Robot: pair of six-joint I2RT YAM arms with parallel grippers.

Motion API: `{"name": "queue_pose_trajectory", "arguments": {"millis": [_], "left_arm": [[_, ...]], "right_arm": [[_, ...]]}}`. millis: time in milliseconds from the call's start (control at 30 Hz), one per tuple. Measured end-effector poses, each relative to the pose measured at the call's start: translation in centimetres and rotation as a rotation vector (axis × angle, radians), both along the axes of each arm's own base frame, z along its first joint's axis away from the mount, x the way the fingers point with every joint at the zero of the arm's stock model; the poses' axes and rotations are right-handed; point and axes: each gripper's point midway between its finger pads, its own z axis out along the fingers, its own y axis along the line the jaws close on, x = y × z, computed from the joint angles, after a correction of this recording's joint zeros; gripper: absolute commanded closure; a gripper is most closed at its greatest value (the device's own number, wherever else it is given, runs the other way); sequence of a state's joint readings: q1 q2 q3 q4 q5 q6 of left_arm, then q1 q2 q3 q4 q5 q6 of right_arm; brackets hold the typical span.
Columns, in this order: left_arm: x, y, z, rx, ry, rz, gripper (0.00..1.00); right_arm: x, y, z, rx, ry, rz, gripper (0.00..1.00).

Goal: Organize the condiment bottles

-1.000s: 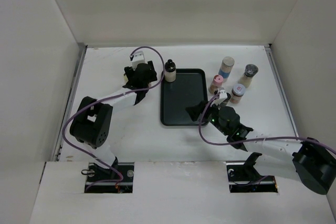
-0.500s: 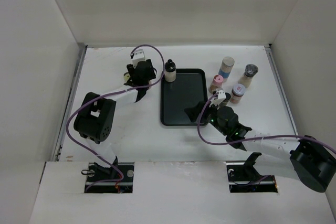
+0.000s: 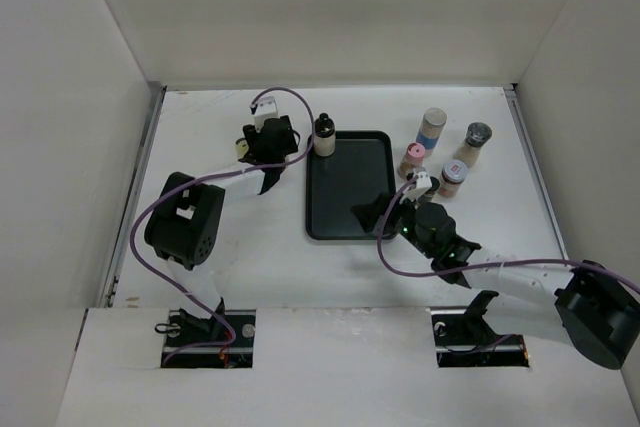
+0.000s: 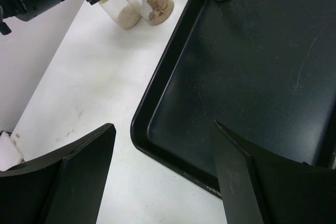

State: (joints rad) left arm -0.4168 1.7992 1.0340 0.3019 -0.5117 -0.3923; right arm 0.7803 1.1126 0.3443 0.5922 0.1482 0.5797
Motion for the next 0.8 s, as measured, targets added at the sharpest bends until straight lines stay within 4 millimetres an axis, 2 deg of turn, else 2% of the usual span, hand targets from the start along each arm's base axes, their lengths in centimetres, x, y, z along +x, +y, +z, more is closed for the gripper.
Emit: {"name": "queue_pose_trajectory", "arguments": {"millis": [67,167,233,300,400,500,567,600,700,800], "left_arm": [[0.0,0.0,0.0,0.000,0.001,0.000,0.60],[-0.5,-0.2,0.4,0.004,0.009,-0.007,0.63],[-1.1,-0.5,1.5,0.005,0.004,-0.016,0.63],[-2.0,-1.2,3.8,-0.007,-0.029,-0.037,0.64],[-3.9,-2.6,8.7,-0.049,-0.125,-0.074,0.65],[-5.9,-4.5,13.3,-0.102,-0.223,-0.120,0.65],[-6.8,-6.0,14.7,-0.124,-0.254,-0.153,0.65],[-7.2,-7.0,14.9,-0.129,-0.258,-0.171,0.65],[-7.6,-11.2,13.5,-0.117,-0.220,-0.251,0.65],[-7.2,-15.9,11.2,-0.101,-0.167,-0.335,0.65]], "right_arm": [[0.0,0.0,0.2,0.004,-0.004,0.000,0.22],[-0.1,-0.1,0.8,0.017,-0.018,0.000,0.24],[-0.1,-0.1,1.3,0.027,-0.027,0.000,0.25],[-0.1,-0.1,1.7,0.036,-0.036,-0.001,0.24],[-0.3,-0.7,2.4,0.057,-0.059,-0.018,0.23],[0.2,-2.3,2.9,0.081,-0.073,-0.083,0.24],[0.9,-4.1,3.0,0.095,-0.073,-0.157,0.30],[1.3,-5.2,3.0,0.102,-0.071,-0.202,0.38],[2.2,-7.9,3.3,0.128,-0.078,-0.307,0.62],[2.0,-9.4,4.0,0.160,-0.098,-0.353,0.68]]}}
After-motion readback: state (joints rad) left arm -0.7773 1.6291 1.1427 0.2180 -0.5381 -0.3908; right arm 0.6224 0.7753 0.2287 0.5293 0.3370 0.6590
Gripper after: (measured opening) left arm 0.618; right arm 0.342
